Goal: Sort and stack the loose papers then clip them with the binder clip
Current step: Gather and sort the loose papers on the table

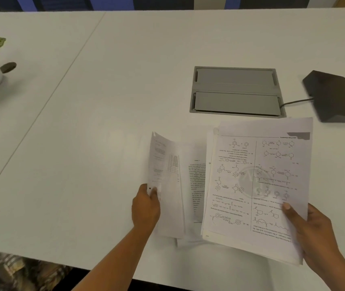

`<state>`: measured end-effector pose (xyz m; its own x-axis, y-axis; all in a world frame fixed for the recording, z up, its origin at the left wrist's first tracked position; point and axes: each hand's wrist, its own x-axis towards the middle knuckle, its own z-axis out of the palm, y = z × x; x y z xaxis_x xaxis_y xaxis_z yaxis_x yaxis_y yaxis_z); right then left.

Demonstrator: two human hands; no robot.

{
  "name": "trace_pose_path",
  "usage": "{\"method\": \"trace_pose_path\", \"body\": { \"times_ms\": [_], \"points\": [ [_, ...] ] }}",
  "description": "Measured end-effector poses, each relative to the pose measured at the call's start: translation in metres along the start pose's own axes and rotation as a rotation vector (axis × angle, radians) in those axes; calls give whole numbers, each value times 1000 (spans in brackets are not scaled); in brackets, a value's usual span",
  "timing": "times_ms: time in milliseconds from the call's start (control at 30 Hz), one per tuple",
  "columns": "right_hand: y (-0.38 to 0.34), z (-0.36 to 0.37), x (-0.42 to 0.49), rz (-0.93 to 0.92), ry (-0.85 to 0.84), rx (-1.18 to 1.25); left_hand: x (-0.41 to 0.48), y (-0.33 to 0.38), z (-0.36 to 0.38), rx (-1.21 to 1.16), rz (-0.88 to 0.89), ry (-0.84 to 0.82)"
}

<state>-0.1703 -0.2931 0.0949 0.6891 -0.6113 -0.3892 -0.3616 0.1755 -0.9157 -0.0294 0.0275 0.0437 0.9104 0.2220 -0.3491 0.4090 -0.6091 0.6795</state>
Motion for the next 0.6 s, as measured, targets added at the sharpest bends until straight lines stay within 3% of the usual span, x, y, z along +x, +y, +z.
{"method": "trace_pose_path", "body": {
  "times_ms": [100,167,400,600],
  "points": [
    [4,2,2,14,-1,-51,-1,-1,3,-72,-148,-123],
    [3,3,2,12,-7,-71,-3,-5,9,-7,-147,-155],
    [-4,7,0,-4,-37,-45,-11,7,23,5,0,-253],
    [-4,6,2,9,-23,-17,-5,-7,6,59,121,-192]
  ]
}}
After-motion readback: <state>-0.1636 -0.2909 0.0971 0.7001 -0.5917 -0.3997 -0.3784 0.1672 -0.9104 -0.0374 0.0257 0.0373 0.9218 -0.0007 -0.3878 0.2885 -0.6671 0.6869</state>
